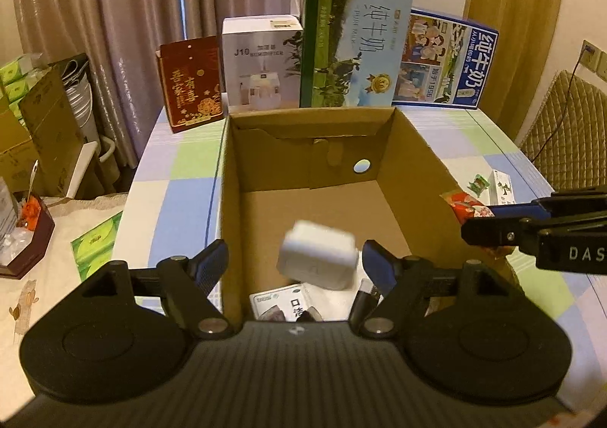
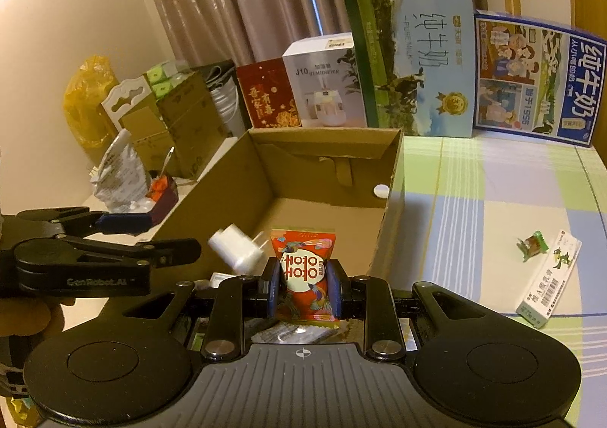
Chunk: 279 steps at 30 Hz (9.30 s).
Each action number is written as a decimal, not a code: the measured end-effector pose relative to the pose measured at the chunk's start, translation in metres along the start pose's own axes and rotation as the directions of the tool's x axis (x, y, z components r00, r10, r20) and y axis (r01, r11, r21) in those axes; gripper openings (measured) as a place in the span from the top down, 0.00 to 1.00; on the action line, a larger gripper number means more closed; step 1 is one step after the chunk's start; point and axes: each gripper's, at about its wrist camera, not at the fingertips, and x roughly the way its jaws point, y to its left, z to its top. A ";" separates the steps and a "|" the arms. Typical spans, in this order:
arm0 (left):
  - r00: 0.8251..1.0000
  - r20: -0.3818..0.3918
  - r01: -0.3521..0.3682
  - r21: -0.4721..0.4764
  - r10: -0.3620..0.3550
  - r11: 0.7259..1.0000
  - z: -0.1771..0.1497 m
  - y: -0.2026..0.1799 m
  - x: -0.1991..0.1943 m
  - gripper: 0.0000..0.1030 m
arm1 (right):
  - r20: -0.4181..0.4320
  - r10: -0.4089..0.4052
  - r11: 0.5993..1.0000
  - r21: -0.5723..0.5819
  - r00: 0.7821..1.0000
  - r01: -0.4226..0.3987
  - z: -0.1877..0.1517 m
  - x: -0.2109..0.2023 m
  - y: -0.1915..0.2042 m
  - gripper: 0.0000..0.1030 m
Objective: Organize objects
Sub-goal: 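Open both tools to drop the adapter and packet into the box, then move both tools back toward the white ointment box and green candy, then grasp the white ointment box with the right tool while the left tool grasps the green candy, then carry the ointment box and green candy over the cardboard box with both tools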
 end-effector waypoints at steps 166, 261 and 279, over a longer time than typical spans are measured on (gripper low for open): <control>0.959 -0.191 0.262 0.337 -0.207 0.904 0.044 -0.275 0.271 0.70 | 0.021 -0.399 0.894 0.230 0.917 0.384 -0.073 -0.017 -0.312 0.64; 0.996 0.082 0.047 0.002 -0.047 0.999 -0.080 -0.124 -0.146 0.85 | 0.071 -0.170 0.985 0.024 0.983 0.168 -0.106 -0.165 0.039 0.66; 0.998 0.059 -0.024 0.010 0.023 1.000 -0.073 -0.081 -0.143 0.85 | 0.089 -0.091 0.995 -0.042 0.992 0.095 -0.078 -0.125 0.079 0.66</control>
